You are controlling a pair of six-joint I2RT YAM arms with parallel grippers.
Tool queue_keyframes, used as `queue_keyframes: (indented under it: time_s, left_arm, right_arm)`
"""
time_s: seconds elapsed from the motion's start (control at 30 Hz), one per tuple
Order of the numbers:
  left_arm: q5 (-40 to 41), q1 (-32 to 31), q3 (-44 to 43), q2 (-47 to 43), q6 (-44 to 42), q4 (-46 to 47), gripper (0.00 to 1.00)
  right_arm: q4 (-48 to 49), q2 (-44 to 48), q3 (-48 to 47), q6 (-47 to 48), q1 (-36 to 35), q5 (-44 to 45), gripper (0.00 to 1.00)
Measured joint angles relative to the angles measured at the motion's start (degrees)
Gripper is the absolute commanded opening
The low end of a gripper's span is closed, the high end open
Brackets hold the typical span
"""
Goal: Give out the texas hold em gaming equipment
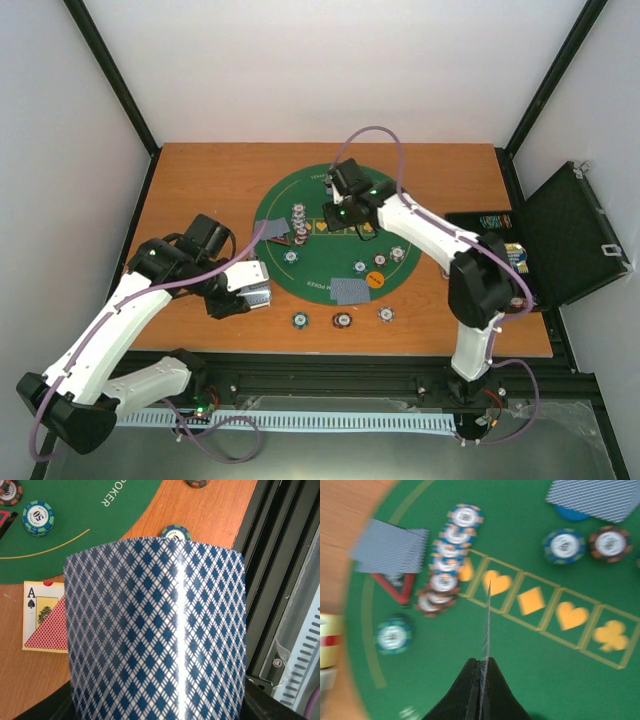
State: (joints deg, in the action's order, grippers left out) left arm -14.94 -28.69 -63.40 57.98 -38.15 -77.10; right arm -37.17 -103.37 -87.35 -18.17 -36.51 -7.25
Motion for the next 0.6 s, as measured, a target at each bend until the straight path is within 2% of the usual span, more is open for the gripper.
queue_keyframes:
  time_s: [0.2,0.27,0.4,0.6]
  left_arm:
    - [0.66,0.00,0.02,-2.05,0.02,-0.94,0.20]
    - [0.85,0.00,0.09,-3.06,0.02,-1.01,0.20]
    - [0.85,0.00,0.33,-3.82,0.02,-1.33,0.20]
    - [0.83,0.00,0.44,-3.65,0.02,-1.38,0.20]
  right_arm:
    - [-1.22,-9.66,-3.96,15.45,-6.75,27.58,0.03]
    - [0.48,-11.82,-3.98,20.59,-9.33,33.42,0.03]
    - [5.68,-15.74,-3.98,30.10,-12.44,41.27,0.03]
    - [16.35,-19.54,-0.24,41.75,-12.48,48.04,0.03]
